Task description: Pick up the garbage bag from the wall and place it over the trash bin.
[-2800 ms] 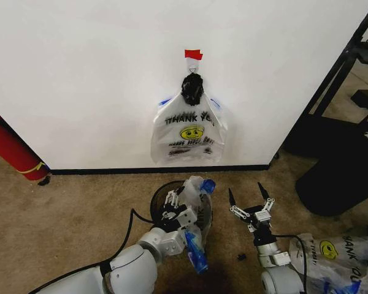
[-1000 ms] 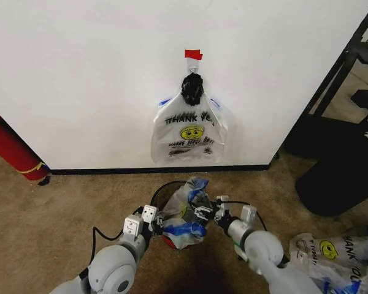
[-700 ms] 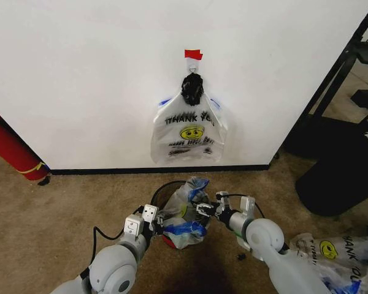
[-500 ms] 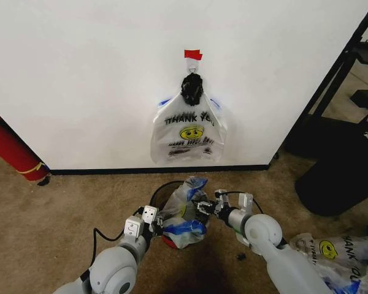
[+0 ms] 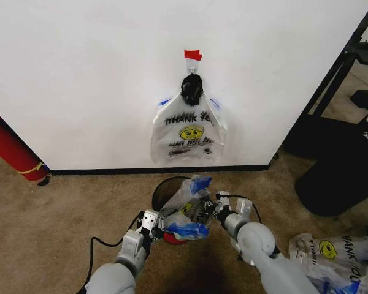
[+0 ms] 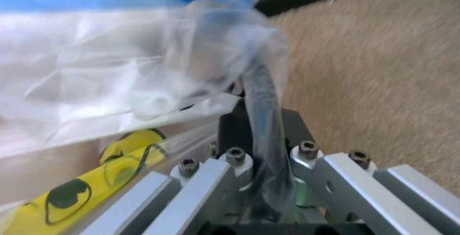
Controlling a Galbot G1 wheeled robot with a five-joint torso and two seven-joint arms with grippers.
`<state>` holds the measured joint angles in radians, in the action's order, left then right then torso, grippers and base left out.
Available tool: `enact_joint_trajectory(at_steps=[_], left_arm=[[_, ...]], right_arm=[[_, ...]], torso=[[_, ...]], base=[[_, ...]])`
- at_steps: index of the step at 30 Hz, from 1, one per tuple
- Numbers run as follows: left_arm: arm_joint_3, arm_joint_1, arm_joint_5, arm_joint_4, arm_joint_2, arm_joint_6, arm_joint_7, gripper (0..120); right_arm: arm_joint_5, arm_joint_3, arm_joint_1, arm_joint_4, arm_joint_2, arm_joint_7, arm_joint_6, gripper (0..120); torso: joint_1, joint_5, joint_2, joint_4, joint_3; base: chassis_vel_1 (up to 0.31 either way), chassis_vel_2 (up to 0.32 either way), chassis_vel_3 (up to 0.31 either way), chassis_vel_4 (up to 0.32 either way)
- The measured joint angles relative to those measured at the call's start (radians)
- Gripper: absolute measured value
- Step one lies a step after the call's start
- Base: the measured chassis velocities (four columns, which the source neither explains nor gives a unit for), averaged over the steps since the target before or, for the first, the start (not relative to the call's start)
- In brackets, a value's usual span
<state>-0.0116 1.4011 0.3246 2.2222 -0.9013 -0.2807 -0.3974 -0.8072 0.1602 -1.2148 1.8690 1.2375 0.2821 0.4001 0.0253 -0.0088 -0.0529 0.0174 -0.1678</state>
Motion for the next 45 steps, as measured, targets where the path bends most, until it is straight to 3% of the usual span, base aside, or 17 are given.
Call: enact_joint_trajectory(at_steps=[7,11,14,17,27,29,31,36,41,45], left_arm=[[-0.041,0.037,-0.135,0.005,-0.017,0.064,0.001,0],[-0.048,0.050,-0.143,0.008,-0.021,0.062,-0.009,0],[-0.056,0.050,-0.143,-0.009,-0.028,0.055,-0.016,11],[-0.060,0.047,-0.141,-0.026,-0.034,0.055,-0.019,14],[-0.076,0.058,-0.153,-0.044,-0.033,0.085,-0.005,49],[-0.090,0.073,-0.226,-0.046,-0.028,0.165,0.049,61],[-0.099,0.078,-0.267,-0.051,-0.025,0.208,0.081,65],[-0.112,0.066,-0.389,-0.081,-0.022,0.367,0.235,86],[-0.088,0.015,-0.410,-0.115,-0.039,0.411,0.284,99],[-0.073,-0.027,-0.443,-0.148,-0.063,0.413,0.282,100]], right_arm=[[0.074,0.061,-0.108,0.116,0.006,-0.003,-0.102,0],[0.095,0.101,-0.142,0.156,-0.011,-0.030,-0.137,0],[0.089,0.140,-0.168,0.196,-0.027,-0.070,-0.147,0],[0.084,0.157,-0.177,0.213,-0.035,-0.088,-0.148,0],[0.073,0.210,-0.201,0.249,-0.087,-0.136,-0.115,0],[0.107,0.206,-0.191,0.235,-0.088,-0.138,-0.128,0],[0.131,0.202,-0.187,0.227,-0.087,-0.141,-0.141,0],[0.313,0.152,-0.171,0.183,-0.079,-0.177,-0.224,0],[0.447,0.110,-0.175,0.164,-0.073,-0.205,-0.278,0],[0.524,0.090,-0.180,0.155,-0.069,-0.226,-0.322,0]], torso=[[0.000,-0.0008,0.000,0.0007,0.000],[0.000,-0.0012,0.000,0.0008,0.000],[0.000,-0.0011,0.000,0.0007,0.000],[0.000,-0.0013,0.000,0.0007,0.000],[0.000,-0.0011,0.000,0.0008,0.000],[0.000,-0.0011,0.000,0.0007,0.000],[0.000,-0.0011,0.000,0.0006,0.000],[0.000,-0.0011,0.000,0.0006,0.000],[0.000,-0.0012,0.000,0.0007,0.000],[0.000,-0.0012,0.000,0.0008,0.000]], base=[[0.000,0.000,0.000,0.000],[0.000,0.000,0.000,0.000],[0.000,0.000,0.000,0.000],[0.000,0.000,0.000,0.000],[0.000,0.000,0.000,0.000],[0.000,0.000,0.000,0.000],[0.000,0.000,0.000,0.000],[0.000,0.000,0.000,0.000],[0.000,0.000,0.000,0.000],[0.000,0.000,0.000,0.000]])
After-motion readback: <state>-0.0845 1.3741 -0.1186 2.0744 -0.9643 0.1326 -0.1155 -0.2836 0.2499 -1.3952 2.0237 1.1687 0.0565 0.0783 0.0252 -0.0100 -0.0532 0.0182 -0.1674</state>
